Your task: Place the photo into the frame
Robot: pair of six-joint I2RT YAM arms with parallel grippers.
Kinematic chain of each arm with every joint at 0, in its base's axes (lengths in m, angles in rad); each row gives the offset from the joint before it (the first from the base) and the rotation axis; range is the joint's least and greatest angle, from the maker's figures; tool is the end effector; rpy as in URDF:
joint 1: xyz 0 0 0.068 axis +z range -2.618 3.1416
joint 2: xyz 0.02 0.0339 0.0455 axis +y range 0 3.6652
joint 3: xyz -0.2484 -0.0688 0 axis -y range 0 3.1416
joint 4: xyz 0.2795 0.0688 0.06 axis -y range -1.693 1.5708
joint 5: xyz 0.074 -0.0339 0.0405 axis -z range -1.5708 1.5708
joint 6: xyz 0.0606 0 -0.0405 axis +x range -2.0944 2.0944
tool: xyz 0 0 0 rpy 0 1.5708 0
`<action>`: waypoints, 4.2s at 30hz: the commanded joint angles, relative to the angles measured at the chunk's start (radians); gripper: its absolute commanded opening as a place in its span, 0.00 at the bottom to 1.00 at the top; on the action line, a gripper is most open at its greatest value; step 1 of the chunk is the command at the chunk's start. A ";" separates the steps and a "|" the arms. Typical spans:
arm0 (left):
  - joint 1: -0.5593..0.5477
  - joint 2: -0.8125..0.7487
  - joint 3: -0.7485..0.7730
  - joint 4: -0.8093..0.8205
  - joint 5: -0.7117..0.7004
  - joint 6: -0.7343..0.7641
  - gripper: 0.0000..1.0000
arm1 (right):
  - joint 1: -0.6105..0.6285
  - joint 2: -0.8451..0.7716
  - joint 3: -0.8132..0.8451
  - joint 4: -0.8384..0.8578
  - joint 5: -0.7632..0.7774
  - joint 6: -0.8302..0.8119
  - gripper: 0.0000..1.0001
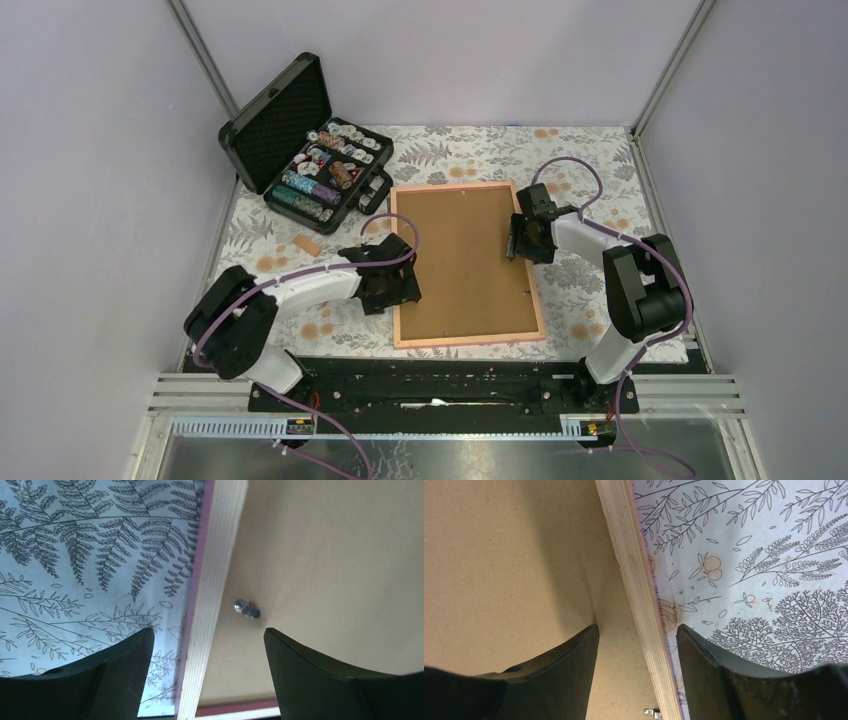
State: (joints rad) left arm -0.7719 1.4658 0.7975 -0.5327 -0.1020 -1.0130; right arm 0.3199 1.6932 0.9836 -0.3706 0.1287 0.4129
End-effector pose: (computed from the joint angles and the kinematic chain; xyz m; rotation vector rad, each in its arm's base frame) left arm 0.2186 -0.2042 0.1092 -0.3650 2.7900 -0.3196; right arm 0.3486 0.1073 0.1052 0.1651 2.6328 0.0779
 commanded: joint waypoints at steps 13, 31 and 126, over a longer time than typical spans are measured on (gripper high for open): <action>-0.015 0.160 0.159 -0.134 -0.126 -0.211 0.69 | -0.001 0.044 -0.033 0.054 -0.042 -0.032 0.52; -0.036 0.168 0.072 -0.107 -0.182 -0.138 0.00 | -0.002 0.057 -0.048 0.074 -0.059 -0.035 0.35; 0.034 -0.112 -0.190 0.294 -0.157 0.281 0.00 | -0.001 0.109 -0.092 0.173 -0.206 -0.048 0.00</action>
State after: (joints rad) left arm -0.7723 1.3895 0.6670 -0.3145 -0.2539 -0.7696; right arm 0.2913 1.6890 0.9348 -0.2848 0.0147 0.3523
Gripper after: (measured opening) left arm 0.078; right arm 0.360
